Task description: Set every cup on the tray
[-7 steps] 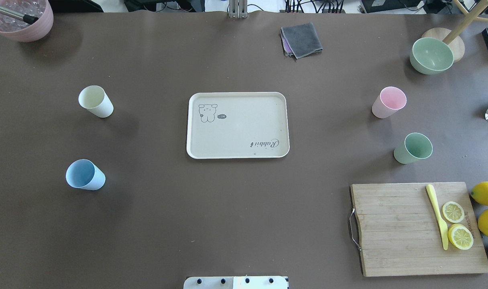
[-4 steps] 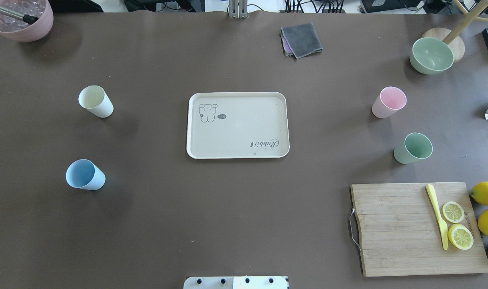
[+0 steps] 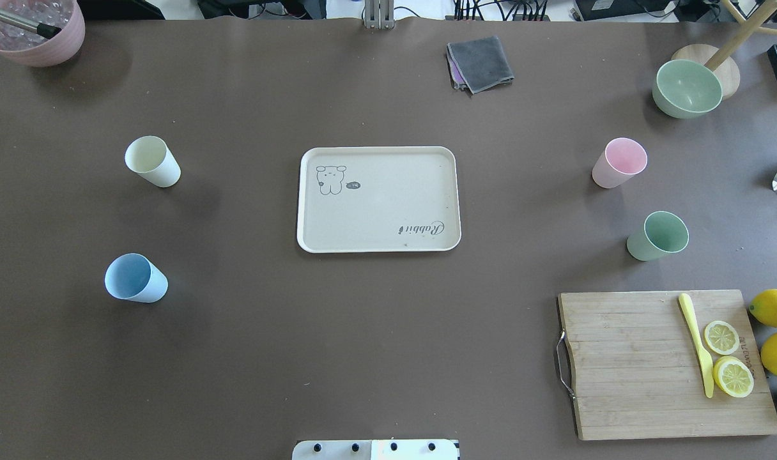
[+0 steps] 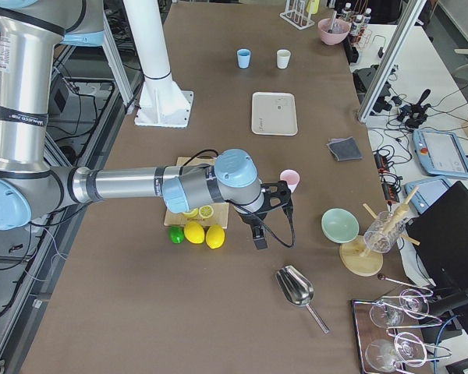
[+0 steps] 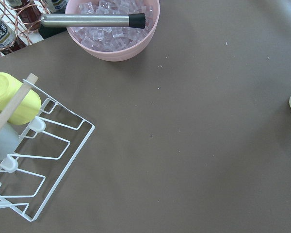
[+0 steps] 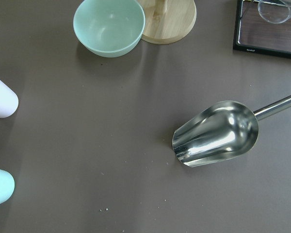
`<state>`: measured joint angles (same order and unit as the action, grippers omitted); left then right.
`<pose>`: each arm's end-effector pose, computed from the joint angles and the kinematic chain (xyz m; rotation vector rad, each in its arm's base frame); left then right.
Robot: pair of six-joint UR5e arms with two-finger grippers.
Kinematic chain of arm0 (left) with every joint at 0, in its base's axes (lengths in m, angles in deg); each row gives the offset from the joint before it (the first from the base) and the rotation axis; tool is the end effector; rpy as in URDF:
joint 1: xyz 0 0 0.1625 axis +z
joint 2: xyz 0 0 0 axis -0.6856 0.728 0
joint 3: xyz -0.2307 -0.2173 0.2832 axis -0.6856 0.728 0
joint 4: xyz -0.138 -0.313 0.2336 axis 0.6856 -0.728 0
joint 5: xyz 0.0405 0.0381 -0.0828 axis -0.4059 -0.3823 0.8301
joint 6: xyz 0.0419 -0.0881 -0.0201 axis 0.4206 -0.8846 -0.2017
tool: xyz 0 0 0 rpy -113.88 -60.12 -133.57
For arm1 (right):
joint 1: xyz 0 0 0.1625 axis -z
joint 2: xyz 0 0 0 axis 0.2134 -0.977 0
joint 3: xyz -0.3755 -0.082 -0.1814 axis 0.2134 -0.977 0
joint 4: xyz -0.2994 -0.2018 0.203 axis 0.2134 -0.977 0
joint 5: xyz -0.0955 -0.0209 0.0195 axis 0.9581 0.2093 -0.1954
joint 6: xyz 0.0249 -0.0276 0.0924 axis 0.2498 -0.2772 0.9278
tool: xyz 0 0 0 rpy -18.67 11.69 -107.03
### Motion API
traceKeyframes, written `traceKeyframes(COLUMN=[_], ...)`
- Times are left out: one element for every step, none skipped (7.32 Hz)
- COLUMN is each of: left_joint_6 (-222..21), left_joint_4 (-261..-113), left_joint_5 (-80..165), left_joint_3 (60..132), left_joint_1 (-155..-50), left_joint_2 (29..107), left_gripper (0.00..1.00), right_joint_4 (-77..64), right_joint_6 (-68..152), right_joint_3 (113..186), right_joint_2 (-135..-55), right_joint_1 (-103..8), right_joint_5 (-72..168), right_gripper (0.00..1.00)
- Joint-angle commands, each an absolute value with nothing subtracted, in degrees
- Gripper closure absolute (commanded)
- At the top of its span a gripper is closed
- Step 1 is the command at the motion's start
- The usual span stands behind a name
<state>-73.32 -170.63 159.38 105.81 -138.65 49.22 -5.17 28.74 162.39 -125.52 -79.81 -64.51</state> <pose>-0.1064 -0.5012 0.5334 0.4818 0.7673 0.2730 0.0782 -0.4297 0.5723 0.3298 -0.7896 -0.0546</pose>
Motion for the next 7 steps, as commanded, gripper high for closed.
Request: traceKeyframes(left_joint_6=[-77.01, -82.36, -88.5, -97.61, -105.45, -110.75, -116.28], left_joint_4=[-173.52, -176.07, -176.53, -176.62, -176.88, -179.41, -183.61], left_joint_5=[159.99, 159.99, 159.9, 159.72, 159.29, 159.28, 159.2], left_joint_3=[105.34, 104.99, 104.72, 104.72, 104.11, 101.5, 97.38], left_joint_1=[-138.47, -135.86, -130.87, -125.6, -121.28, -119.33, -117.13], left_joint_2=[50.41, 51.28, 51.55, 53.81, 55.66, 57.68, 60.23], left_gripper=[0.02, 0.02, 0.02, 0.02, 0.02, 0.02, 0.02], right_joint_4=[-2.59, -2.59, -3.2, -4.6, -6.35, -6.37, -6.28], right_joint_6=[35.25, 42.43, 48.16, 52.13, 56.44, 59.7, 65.04], right_joint_3=[162.27, 162.09, 162.09, 161.92, 162.09, 162.44, 162.53], right_joint_2=[-122.33, -119.87, -116.54, -113.72, -111.6, -111.14, -109.4], right_joint_1=[-79.61, -76.04, -72.0, -68.14, -64.53, -59.62, -56.27], right_joint_5=[-65.23, -65.06, -64.62, -64.44, -62.35, -57.9, -56.02], right_gripper=[0.0, 0.0, 0.0, 0.0, 0.0, 0.0, 0.0])
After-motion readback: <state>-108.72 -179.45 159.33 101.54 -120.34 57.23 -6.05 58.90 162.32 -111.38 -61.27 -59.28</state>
